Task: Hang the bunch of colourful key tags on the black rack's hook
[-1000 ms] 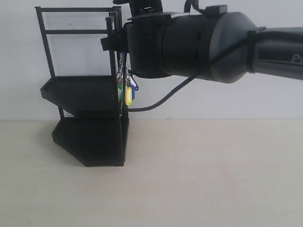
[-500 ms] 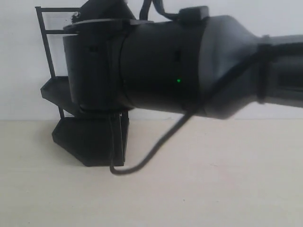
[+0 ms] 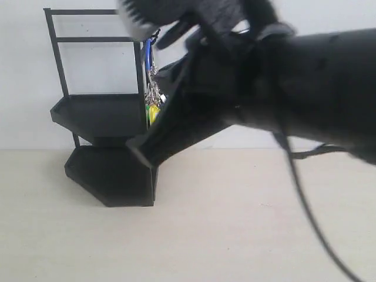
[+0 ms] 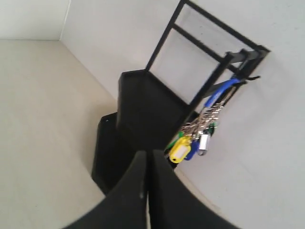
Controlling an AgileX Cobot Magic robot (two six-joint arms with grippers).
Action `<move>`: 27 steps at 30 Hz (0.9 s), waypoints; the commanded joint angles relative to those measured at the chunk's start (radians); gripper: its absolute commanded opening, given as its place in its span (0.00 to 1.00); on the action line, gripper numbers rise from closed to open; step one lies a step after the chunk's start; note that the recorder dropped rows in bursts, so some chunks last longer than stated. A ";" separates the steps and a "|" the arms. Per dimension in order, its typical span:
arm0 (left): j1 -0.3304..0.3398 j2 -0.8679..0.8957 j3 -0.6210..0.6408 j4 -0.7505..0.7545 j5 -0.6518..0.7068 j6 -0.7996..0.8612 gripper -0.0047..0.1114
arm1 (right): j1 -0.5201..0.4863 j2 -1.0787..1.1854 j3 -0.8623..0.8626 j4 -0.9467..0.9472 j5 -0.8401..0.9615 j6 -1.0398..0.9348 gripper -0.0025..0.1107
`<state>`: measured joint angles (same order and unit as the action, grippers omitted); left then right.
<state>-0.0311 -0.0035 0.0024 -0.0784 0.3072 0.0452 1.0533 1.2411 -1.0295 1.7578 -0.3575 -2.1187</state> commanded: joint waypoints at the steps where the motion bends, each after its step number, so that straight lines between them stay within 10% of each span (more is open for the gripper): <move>1: 0.003 0.004 -0.002 -0.002 -0.011 0.000 0.08 | -0.014 -0.148 0.044 -0.013 -0.072 0.005 0.02; 20: 0.003 0.004 -0.002 -0.002 -0.011 0.000 0.08 | -0.006 -0.521 0.044 -0.013 -0.136 0.110 0.02; 27: 0.003 0.004 -0.002 -0.002 -0.011 0.000 0.08 | -0.314 -0.672 0.231 -0.013 -0.065 0.328 0.02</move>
<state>-0.0311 -0.0035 0.0024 -0.0784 0.3072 0.0452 0.8625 0.6126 -0.8877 1.7424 -0.4692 -1.8851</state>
